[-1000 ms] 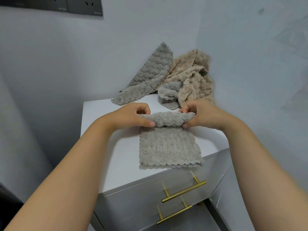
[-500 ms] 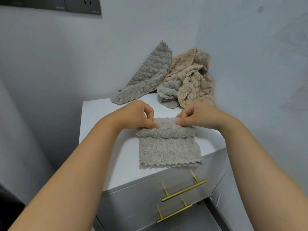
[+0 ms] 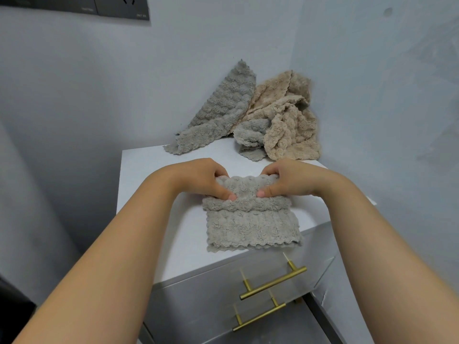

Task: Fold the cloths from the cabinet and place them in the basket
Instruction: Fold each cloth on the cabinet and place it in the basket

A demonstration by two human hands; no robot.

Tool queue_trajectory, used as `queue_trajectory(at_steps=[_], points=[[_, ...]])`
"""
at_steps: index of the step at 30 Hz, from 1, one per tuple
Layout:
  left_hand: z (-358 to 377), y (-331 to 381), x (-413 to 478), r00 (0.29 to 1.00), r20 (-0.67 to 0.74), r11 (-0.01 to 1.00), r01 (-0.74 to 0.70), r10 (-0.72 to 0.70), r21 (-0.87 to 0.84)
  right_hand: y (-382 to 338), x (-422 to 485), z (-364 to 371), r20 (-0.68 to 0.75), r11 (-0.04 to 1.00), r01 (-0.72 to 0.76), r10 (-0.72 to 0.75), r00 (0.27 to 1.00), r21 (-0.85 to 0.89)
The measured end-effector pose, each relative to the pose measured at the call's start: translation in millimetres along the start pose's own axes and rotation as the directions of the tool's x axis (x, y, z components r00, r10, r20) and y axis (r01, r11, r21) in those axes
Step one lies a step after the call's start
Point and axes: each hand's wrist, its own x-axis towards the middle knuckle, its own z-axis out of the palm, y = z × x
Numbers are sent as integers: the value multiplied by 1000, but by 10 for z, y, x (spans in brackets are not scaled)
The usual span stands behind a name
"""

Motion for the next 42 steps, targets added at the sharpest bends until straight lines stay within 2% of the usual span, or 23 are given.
queue_trajectory(at_steps=[4,9,14,21,23,26,28,31,33,35,38,40,42], points=[[-23,-52,-17,999,14,997,50,-49,-62,39,44,25,-43,998,-38,41,998,57],[-43,-95,5,999,27,986,51,-48,-161,36,58,28,-110,997,-20,29,994,81],[-57,-99,16,993,3,961,118,-121,-251,-7,7,25,-117,994,8,5,993,109],[4,4,15,956,-258,945,50,-139,-323,60,19,-15,-114,976,56,-32,993,211],[24,10,34,934,-335,934,-2,-126,-356,58,44,-9,-192,980,58,-21,981,191],[97,29,76,895,-421,893,-66,-144,-446,-4,105,51,-394,990,56,0,919,130],[139,28,107,855,-508,933,-95,-102,-346,-22,132,97,-486,994,71,-24,873,78],[159,32,106,812,-584,968,-155,10,-199,-18,123,139,-552,995,95,-72,831,13],[142,18,84,825,-562,965,-185,50,-185,-5,106,124,-543,996,91,-84,835,-14],[102,-24,62,862,-500,956,-208,79,-209,9,87,82,-470,997,80,-81,879,-22],[31,-33,-28,907,-410,889,-261,93,-376,25,37,-1,-329,998,66,-60,942,5],[0,-3,-83,916,-398,878,-229,48,-420,25,-12,-41,-255,997,70,-58,965,37],[-7,38,-89,916,-400,904,-185,16,-385,27,-54,-81,-190,992,108,-93,977,66]])
